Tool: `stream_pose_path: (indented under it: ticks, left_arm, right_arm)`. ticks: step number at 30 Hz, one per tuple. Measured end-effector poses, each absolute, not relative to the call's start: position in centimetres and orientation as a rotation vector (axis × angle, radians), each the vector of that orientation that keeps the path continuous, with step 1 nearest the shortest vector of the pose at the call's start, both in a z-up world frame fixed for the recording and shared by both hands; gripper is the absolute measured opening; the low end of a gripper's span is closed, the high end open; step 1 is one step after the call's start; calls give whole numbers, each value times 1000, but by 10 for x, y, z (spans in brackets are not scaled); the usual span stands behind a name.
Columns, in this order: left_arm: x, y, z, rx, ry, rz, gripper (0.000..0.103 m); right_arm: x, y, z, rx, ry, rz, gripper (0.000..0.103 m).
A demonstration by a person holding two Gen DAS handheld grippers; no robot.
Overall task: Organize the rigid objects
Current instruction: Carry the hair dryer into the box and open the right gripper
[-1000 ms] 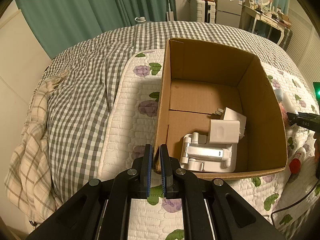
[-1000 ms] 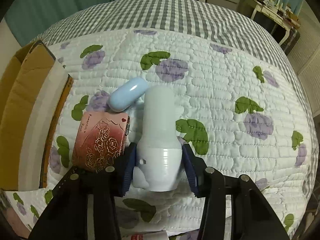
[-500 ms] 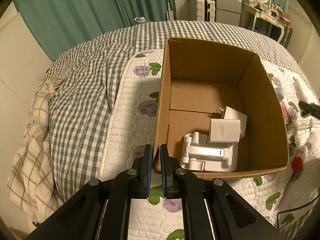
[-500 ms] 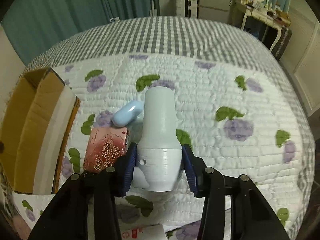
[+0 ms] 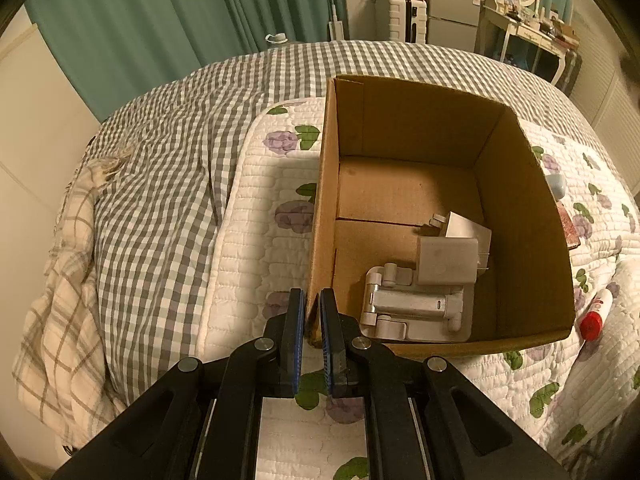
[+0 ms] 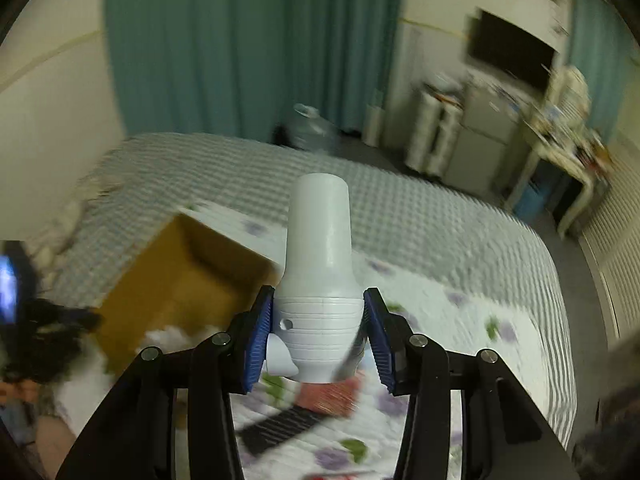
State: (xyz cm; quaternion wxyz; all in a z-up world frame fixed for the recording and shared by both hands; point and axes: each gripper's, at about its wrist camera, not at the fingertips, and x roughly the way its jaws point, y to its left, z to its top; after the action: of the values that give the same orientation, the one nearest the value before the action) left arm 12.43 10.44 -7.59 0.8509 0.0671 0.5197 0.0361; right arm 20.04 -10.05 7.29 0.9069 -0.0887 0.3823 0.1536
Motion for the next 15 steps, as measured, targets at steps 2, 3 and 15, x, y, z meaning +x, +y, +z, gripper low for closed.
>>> stream_pose_path:
  ticks: [2, 3, 15]
  left_arm:
    - [124, 106, -76, 136, 1093, 72, 7]
    - [124, 106, -76, 134, 1093, 71, 7]
    - [124, 110, -75, 105, 1091, 52, 7]
  right_arm:
    - [196, -73, 80, -204, 769, 372, 45]
    - [195, -63, 81, -210, 764, 391, 45]
    - [202, -1, -7, -334, 930, 456, 45]
